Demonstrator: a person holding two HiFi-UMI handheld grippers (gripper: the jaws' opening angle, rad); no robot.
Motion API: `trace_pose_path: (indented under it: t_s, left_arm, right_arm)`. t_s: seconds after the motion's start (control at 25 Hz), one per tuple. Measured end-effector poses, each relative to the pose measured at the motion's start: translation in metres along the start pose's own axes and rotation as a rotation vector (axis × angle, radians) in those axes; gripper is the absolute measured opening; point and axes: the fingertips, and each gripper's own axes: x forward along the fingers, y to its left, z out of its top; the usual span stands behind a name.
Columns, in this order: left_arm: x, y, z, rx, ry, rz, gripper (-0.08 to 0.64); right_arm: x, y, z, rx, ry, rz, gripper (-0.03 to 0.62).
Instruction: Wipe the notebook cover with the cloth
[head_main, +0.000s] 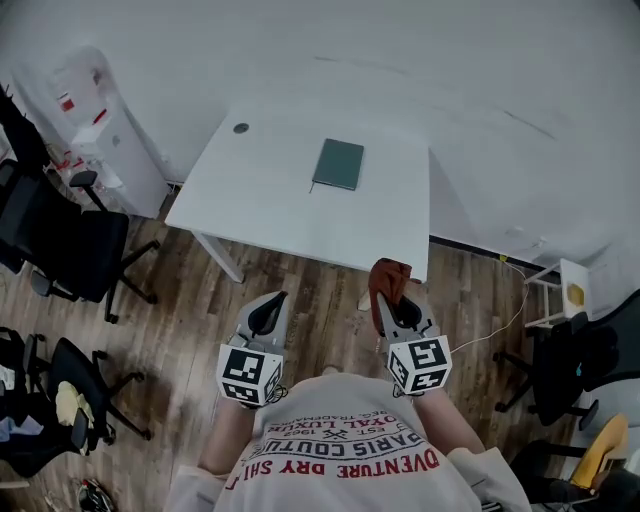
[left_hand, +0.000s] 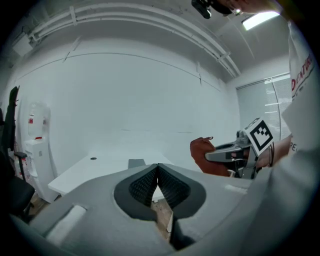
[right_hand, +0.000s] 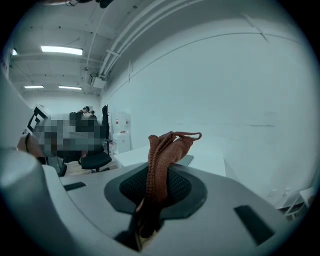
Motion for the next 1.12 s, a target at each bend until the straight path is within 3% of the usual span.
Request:
trace_pose_path:
  t_s: [0.2, 0.56, 1.12]
  left_arm:
    - [0.057, -0.003, 0.005, 0.001, 0.019, -0.005, 0.009]
    - [0.114, 0.014, -0.003, -0.016, 0.063, -0.056, 0.009]
    - [0.251, 0.121, 0.018, -0.016, 0.077, -0.158, 0.009]
  right_arm:
    - [0.036, -0.05, 0.001, 0.05, 0.017, -0.002, 0.08]
    - [0.079, -0.075, -0.002, 0.088, 0.042, -0.023, 0.08]
    - [0.208, -0.12, 0.029, 0.123, 0.078, -0.133, 0.08]
